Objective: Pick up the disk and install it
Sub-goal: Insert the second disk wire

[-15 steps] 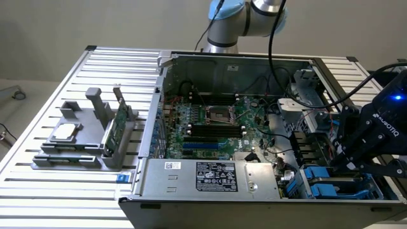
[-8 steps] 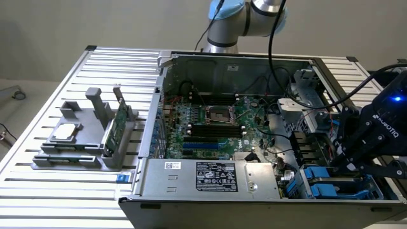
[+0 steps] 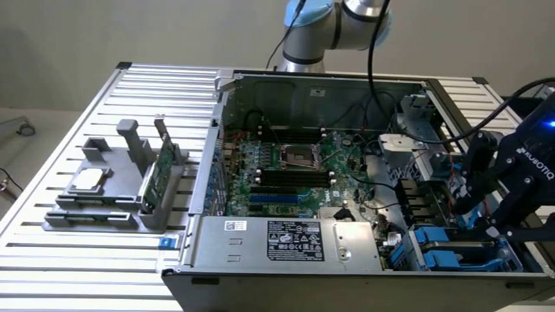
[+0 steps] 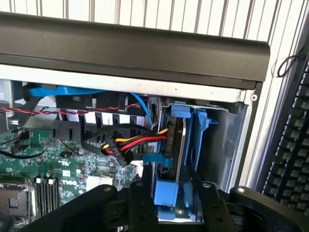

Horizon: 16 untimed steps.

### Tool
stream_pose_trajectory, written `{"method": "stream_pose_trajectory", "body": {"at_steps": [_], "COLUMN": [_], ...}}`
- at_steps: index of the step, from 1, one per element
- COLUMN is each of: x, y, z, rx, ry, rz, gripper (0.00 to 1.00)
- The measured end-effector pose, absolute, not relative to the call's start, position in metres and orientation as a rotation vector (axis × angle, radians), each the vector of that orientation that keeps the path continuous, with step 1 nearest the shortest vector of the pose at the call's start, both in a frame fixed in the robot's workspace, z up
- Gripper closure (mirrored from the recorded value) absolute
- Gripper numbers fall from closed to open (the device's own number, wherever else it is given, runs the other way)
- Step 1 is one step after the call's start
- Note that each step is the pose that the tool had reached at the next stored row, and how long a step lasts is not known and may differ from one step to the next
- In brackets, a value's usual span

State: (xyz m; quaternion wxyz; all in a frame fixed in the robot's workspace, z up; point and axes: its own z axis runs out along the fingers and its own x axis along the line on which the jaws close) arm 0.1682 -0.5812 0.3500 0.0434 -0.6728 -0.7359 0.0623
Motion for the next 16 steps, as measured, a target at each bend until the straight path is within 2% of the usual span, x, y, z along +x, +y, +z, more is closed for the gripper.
{"method": "stream_pose_trajectory", "body": {"at_steps": [2,3,16], "x": [0.166,0.165,0.125], "y": [-0.581,-0.581,-0.585], "z": [0.354,0.355,0.367], "rx": [-2.057,-2.057,-2.055], "ry": [-2.25,-2.25,-2.249], "rz": [0.191,0.191,0.187], "gripper": [0.58,0.52,0.54]}}
